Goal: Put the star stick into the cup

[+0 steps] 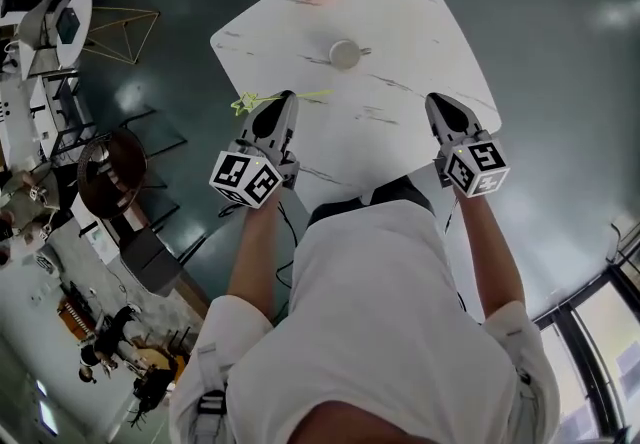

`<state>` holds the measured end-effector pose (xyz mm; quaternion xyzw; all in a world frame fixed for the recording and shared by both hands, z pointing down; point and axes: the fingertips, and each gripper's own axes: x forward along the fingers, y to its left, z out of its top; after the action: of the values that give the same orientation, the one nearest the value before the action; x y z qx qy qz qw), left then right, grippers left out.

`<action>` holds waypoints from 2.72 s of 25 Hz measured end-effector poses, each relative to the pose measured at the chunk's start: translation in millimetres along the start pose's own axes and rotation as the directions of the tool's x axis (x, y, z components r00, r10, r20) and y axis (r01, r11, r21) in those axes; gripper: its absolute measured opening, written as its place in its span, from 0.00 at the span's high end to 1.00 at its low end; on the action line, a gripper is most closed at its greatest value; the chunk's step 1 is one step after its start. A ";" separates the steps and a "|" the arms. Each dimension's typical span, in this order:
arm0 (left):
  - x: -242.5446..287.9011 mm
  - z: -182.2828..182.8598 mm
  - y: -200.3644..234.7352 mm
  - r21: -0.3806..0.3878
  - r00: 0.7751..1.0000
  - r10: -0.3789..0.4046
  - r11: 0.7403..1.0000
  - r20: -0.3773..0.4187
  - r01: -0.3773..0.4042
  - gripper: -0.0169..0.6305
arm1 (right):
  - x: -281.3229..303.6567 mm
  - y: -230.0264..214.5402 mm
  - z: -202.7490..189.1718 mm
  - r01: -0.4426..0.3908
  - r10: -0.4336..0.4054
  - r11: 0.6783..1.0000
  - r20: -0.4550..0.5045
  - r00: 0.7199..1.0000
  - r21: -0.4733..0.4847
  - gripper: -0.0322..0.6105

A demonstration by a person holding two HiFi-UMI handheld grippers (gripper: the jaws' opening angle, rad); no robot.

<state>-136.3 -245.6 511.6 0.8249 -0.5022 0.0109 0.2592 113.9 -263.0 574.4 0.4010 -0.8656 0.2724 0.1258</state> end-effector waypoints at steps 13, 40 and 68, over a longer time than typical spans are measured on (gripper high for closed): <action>86.9 -42.9 39.0 0.075 0.998 -0.045 0.996 -0.053 0.048 0.94 | -2.9 -1.5 -40.4 0.086 -0.084 0.996 -0.070 0.994 0.025 0.91; 153.2 -146.3 106.7 -0.122 0.980 0.128 0.982 -0.149 -0.147 0.93 | 14.4 -1.3 -112.3 0.037 -0.023 0.997 -0.185 0.983 0.073 0.91; 4.9 -139.8 82.2 -0.061 0.983 0.121 0.990 -0.142 -0.130 0.93 | -11.3 90.7 -78.8 0.019 -0.028 0.996 -0.101 0.995 -0.085 0.91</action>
<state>-168.6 -218.0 668.2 0.7792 -0.5343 0.0665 0.3208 52.0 -162.8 600.5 0.3912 -0.8639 0.2544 0.1897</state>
